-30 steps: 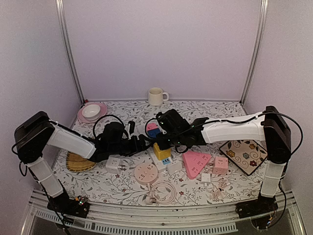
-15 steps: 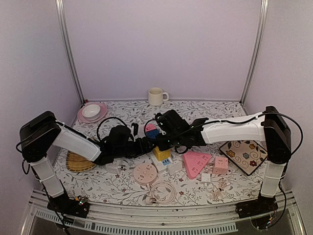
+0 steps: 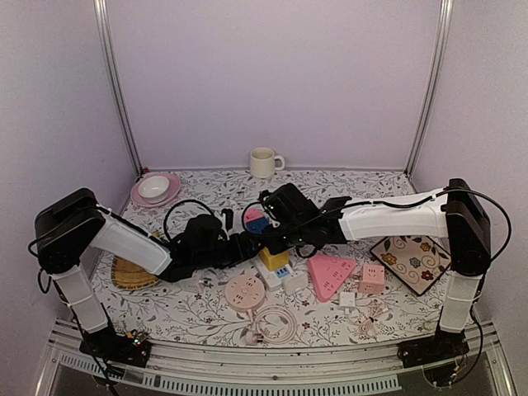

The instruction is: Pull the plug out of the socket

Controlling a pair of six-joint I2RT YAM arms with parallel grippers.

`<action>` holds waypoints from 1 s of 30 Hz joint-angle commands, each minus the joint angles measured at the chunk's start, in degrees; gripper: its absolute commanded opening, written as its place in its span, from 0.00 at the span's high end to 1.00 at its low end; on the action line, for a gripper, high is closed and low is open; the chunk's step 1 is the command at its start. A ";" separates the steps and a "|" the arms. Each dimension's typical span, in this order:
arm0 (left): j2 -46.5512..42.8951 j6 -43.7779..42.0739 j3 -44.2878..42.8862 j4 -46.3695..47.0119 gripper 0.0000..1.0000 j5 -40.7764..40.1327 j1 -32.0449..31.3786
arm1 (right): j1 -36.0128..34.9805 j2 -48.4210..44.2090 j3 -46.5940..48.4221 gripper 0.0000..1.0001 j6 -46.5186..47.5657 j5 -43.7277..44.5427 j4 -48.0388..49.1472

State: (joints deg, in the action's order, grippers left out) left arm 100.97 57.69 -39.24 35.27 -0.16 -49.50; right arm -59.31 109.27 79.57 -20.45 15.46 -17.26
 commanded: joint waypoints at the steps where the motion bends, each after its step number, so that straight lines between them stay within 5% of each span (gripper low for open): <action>1: 2.58 0.05 1.63 -3.89 0.37 -1.15 -1.09 | -0.90 -3.00 4.31 0.96 3.04 0.28 2.32; 13: 2.92 0.49 1.89 -3.67 0.37 -2.24 -2.18 | -0.25 -6.13 1.78 0.97 2.05 -6.46 4.76; 19: 1.78 0.12 2.15 -3.97 0.37 -2.77 -2.42 | 0.41 -6.11 2.96 0.97 2.74 -0.98 2.98; 30: -1.42 -2.33 2.39 -4.79 0.37 -4.03 -2.45 | 15.97 -12.88 -7.98 0.96 0.11 -9.31 5.82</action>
State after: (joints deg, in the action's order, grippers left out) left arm 100.75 57.91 -38.46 36.18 -3.46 -51.07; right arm -48.88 99.50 75.92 -18.59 10.09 -14.13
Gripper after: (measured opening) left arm 0.629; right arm 0.287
